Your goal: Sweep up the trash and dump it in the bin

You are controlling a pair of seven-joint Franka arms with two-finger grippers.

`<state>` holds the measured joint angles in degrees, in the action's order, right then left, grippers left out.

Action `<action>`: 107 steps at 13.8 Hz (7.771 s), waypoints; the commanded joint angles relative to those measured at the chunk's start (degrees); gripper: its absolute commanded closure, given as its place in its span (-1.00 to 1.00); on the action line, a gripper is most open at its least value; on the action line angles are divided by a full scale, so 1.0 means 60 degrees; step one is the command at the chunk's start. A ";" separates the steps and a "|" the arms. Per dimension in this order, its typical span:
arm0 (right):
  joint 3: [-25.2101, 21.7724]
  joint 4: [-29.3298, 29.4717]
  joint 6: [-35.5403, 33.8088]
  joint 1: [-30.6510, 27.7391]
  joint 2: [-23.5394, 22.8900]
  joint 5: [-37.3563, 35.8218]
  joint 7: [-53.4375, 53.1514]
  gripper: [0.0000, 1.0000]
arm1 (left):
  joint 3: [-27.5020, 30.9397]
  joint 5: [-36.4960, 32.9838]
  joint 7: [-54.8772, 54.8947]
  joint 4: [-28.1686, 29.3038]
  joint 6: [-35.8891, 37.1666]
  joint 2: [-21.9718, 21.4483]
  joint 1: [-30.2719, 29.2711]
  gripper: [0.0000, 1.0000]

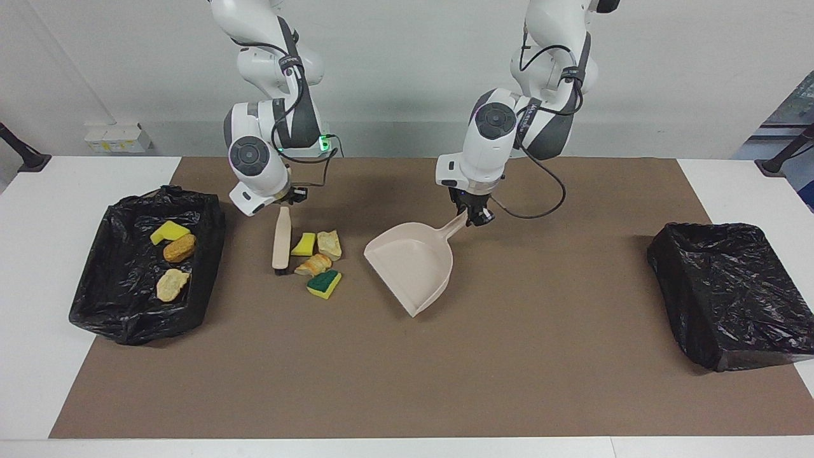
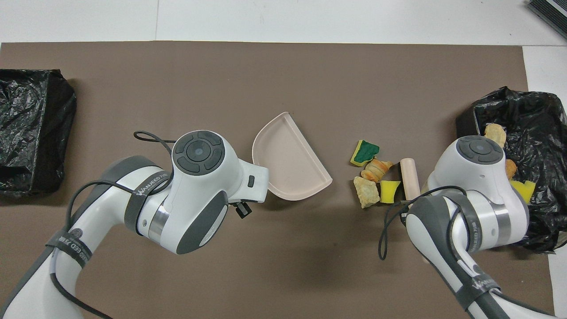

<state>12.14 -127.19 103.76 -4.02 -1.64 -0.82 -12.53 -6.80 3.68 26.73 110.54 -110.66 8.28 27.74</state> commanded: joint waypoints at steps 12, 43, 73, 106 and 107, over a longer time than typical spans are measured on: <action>0.0057 0.2243 0.0314 0.1548 -0.2495 0.1085 -0.1838 1.00 | 0.0006 -0.0598 0.1639 0.0414 0.0470 -0.0222 -0.0098 1.00; 0.0204 0.5242 -0.1576 0.1094 -0.3838 -0.1384 0.1254 1.00 | -0.0009 -0.0452 -0.0966 0.1292 -0.1023 -0.0178 -0.0332 1.00; 0.1698 0.4953 -0.2555 0.1580 -0.1969 0.1601 0.2674 1.00 | -0.0009 -0.0466 0.2018 0.1733 -0.1405 -0.0310 -0.0669 1.00; 0.1698 0.0897 0.0356 0.5020 -0.1104 0.3813 -0.4412 1.00 | 0.0093 -0.3143 1.0909 -0.2689 0.0750 -0.0165 -0.9237 1.00; 0.1698 0.0750 0.0590 0.5049 -0.1045 0.3857 -0.4531 1.00 | 0.0108 -0.3466 1.1158 -0.2735 0.0647 -0.0047 -0.9369 1.00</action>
<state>22.40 -119.80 104.61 26.07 -10.31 21.19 -37.60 -5.63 -14.20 90.85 97.12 -105.84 5.64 -26.74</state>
